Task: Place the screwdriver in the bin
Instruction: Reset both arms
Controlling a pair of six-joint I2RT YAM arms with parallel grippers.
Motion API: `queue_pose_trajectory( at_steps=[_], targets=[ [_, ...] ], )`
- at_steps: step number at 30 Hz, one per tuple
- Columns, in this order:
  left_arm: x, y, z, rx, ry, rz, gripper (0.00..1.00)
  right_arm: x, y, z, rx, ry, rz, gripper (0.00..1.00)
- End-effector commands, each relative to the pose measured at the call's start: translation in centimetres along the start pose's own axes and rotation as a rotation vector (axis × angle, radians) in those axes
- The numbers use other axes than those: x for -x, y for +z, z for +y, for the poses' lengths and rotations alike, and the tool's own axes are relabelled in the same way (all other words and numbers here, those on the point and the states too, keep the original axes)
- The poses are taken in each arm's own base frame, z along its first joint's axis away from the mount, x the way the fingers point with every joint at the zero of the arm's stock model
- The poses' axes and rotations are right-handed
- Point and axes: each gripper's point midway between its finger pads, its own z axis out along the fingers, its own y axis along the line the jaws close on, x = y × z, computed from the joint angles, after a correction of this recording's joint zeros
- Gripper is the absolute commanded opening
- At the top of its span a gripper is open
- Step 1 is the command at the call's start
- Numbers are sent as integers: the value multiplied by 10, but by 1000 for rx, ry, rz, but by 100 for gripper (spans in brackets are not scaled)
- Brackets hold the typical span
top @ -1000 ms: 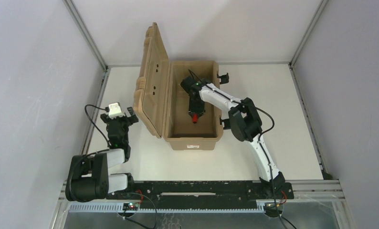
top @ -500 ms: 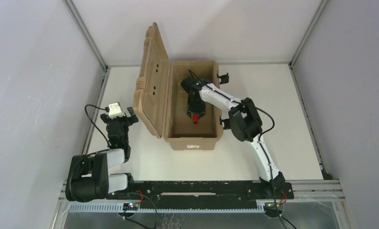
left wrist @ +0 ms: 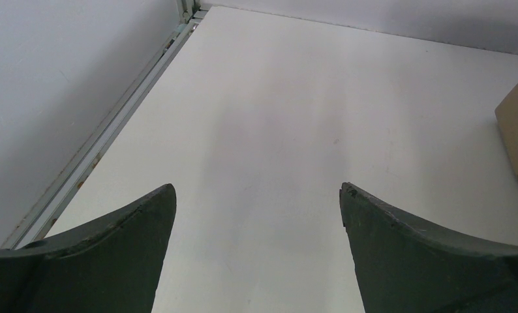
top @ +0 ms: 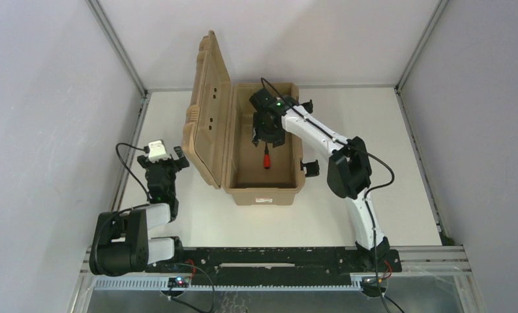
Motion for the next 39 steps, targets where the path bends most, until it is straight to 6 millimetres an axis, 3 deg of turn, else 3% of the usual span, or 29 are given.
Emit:
queue_pose_trajectory(
  at_steps=[1, 6, 11, 17, 21, 27, 35, 39],
  targets=[
    [10, 2, 0, 1, 7, -37, 100, 32, -59, 12, 72, -38, -132, 72],
    [10, 2, 0, 1, 8, -37, 100, 48, -90, 15, 101, -67, -201, 91],
    [10, 2, 0, 1, 7, -36, 100, 63, -127, 12, 129, -86, -276, 98],
    [10, 2, 1, 2, 8, -37, 100, 84, -175, -10, 139, -91, -389, 99],
    [11, 2, 0, 1, 7, -37, 100, 96, -202, -32, 145, -82, -466, 99],
    [10, 2, 1, 1, 7, -37, 100, 108, -230, -83, 166, -35, -581, 99],
    [10, 2, 1, 2, 7, -36, 100, 109, -240, -148, 136, 39, -675, 99],
    [10, 2, 1, 1, 8, -37, 100, 104, -235, -176, 104, 62, -707, 99]
  ],
)
